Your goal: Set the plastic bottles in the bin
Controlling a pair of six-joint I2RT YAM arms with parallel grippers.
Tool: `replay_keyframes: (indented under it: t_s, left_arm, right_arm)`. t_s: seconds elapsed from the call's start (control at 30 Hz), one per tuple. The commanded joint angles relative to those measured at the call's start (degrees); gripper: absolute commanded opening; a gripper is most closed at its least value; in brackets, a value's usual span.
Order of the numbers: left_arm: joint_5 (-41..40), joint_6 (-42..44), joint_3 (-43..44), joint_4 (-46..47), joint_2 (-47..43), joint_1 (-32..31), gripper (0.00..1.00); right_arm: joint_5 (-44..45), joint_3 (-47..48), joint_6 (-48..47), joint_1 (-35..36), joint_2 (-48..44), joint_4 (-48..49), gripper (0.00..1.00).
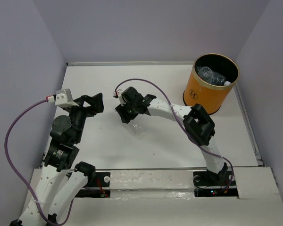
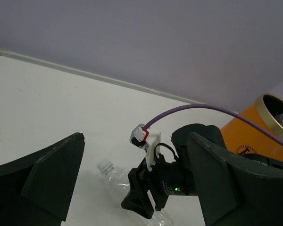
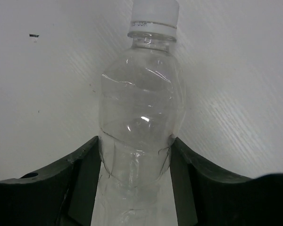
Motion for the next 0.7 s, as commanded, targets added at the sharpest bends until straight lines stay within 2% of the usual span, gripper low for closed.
replay_keyframes:
  t_s: [0.0,0.13,0.17,0.23,0.27,0.33,0.4,0.5,0.6,0.67]
  left_arm:
    - [0.7,0.5,0.2,2.2,-0.1,0.2,0.99]
    - [1.6,0.5,0.3,2.3,0.2,0.2,0.99]
    - [1.9,0.5,0.3,2.3,0.2,0.2,0.99]
    - [2.3,0.4,0.2,2.4,0.1,0.1,0.99]
    - [2.4,0.4,0.2,2.4,0.1,0.0,0.99]
    - [2.9,0.3,0.2,2.5,0.0,0.1,0.99]
    - [3.1,0.3,0.1,2.6,-0.1,0.0,0.99]
    - [3.1,0.2,0.2,2.6,-0.3,-0.2,0.99]
    - [3.2,0.3,0.1,2.7,-0.2,-0.5,0.99]
    - [3.0,0.4,0.1,2.7,-0.2,-0.8,0.99]
  right_arm:
    - [13.0,4.4,-1.4,-0.5,-7.8,1.4,0.35]
    - [22.7,2.6,-4.2,-5.0,-19.3,5.0,0.35]
    - [26.2,0.3,-5.7,-9.1,-25.4,8.7,0.35]
    - [28.4,-2.6,-5.9,-14.3,-31.4,12.9,0.35]
    - [29.6,-6.6,-6.4,-19.5,-34.4,19.1,0.35]
    - [33.9,-10.7,-8.2,-24.7,-41.4,26.0,0.34]
    - [35.1,-12.8,-7.6,-32.6,-43.8,30.5,0.33]
    - [36.0,-15.2,-6.8,-39.1,-45.9,33.6,0.33]
    - [37.3,-16.4,-6.3,-47.3,-44.7,35.6,0.33]
    - [37.2,-16.8,-6.3,-49.8,-42.7,37.4,0.33]
